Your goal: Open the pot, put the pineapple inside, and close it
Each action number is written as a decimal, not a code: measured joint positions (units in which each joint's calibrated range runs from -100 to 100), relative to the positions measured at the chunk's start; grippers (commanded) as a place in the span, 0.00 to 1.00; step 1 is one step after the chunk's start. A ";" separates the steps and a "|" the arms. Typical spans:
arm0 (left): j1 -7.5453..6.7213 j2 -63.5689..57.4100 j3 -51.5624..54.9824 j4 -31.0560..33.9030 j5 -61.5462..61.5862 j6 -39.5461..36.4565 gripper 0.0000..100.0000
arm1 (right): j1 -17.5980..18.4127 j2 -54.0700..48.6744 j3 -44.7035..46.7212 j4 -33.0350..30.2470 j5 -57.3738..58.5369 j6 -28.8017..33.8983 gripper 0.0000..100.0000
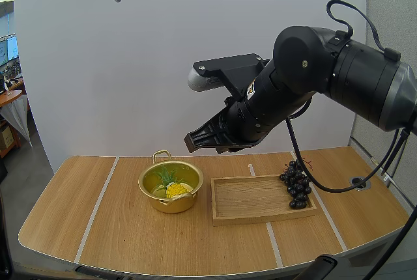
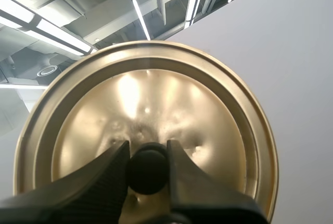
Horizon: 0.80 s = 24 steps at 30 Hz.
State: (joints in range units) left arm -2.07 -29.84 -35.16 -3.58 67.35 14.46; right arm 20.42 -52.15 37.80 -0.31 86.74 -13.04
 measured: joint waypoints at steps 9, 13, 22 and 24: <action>0.00 0.00 0.00 0.00 0.00 0.00 0.00 | 0.00 0.00 0.00 0.00 0.00 0.00 0.00; 0.00 0.00 0.00 0.00 6.54 -0.49 0.00 | 0.00 0.00 0.00 0.00 0.00 0.00 0.00; 0.00 1.73 -0.05 0.00 31.01 -0.79 0.00 | 0.00 0.00 0.00 0.00 -0.33 0.00 0.00; 0.00 2.48 -0.05 0.00 31.93 -0.79 0.00 | 0.00 0.00 0.00 0.00 -0.48 0.00 0.00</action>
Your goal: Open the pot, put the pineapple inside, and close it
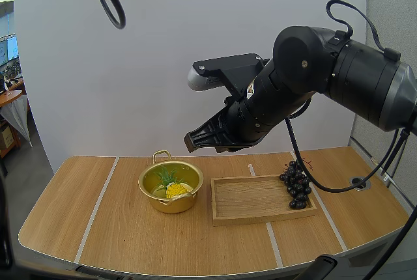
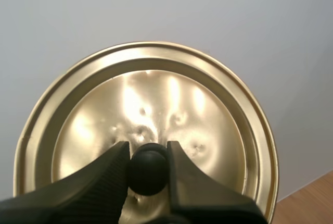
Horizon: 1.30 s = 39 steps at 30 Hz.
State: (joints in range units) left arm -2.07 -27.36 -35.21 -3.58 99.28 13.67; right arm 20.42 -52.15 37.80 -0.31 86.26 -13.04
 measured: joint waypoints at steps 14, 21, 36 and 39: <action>0.00 4.60 17.87 -3.15 0.72 5.31 0.00 | 0.00 0.00 0.00 0.00 0.00 0.00 0.00; 0.00 4.76 29.22 -8.27 0.72 9.23 0.00 | 0.00 0.00 0.00 -0.08 0.00 0.00 0.00; 0.00 6.95 56.69 -10.01 -14.78 15.96 0.00 | 0.00 0.00 0.00 -0.08 0.00 0.00 0.00; 0.00 10.94 57.68 -10.91 -16.61 16.07 0.00 | 0.00 0.00 0.00 -0.08 0.00 0.00 0.00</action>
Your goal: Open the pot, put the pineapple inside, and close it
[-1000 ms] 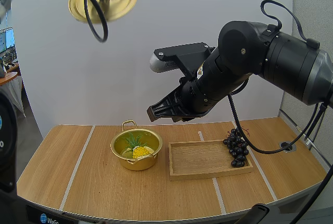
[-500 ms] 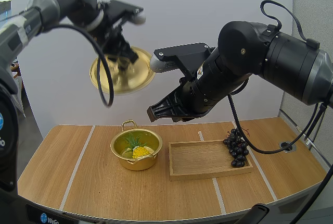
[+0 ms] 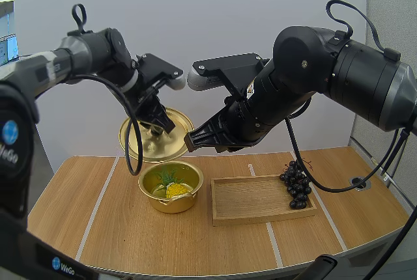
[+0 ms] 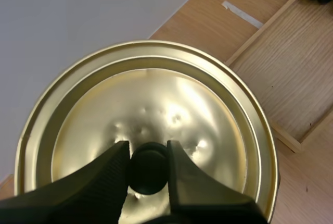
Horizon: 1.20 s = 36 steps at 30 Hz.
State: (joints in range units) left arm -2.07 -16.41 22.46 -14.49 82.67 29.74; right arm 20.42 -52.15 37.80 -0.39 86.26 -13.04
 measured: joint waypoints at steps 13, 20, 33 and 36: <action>0.00 12.55 0.26 -1.09 -1.65 3.06 0.00 | 0.00 0.00 0.00 0.00 0.00 0.00 0.00; 0.00 16.85 0.26 -7.04 -2.65 7.90 0.00 | 0.00 0.00 0.00 0.00 0.00 0.00 0.00; 0.00 18.31 1.68 -6.70 -3.37 9.04 0.00 | 0.00 0.00 0.00 0.00 0.00 0.00 0.00; 0.00 18.59 2.40 -6.46 -3.55 9.43 0.00 | 0.00 0.00 0.00 0.00 0.00 0.00 0.00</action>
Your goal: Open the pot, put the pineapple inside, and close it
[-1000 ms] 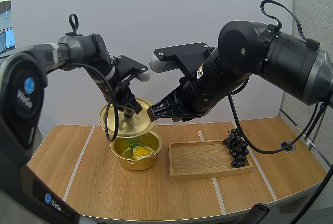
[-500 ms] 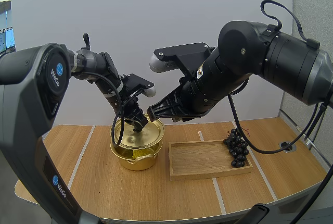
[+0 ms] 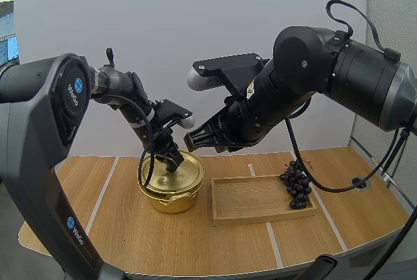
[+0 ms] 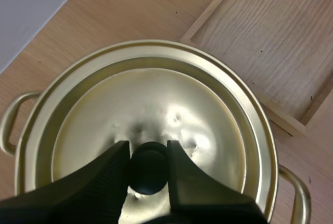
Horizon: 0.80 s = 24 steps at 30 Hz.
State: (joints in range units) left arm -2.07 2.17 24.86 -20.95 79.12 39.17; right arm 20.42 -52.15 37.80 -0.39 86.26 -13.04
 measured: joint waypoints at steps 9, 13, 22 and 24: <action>0.00 2.88 0.71 0.00 -2.12 0.22 0.00 | 0.00 0.00 0.00 0.00 0.00 0.00 0.00; 0.00 3.05 0.71 0.00 -2.12 0.22 0.01 | 0.00 0.00 0.00 0.00 0.00 0.00 0.00; 0.00 3.02 0.71 0.00 -1.65 0.22 1.00 | 0.00 0.00 0.00 0.00 0.00 0.00 0.00; 0.00 2.91 0.71 0.12 -0.74 0.45 1.00 | 0.00 0.00 0.00 0.00 0.00 0.00 0.00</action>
State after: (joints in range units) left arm -2.07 5.09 25.57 -20.82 78.38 39.62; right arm 20.42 -52.15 37.80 -0.39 86.26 -13.04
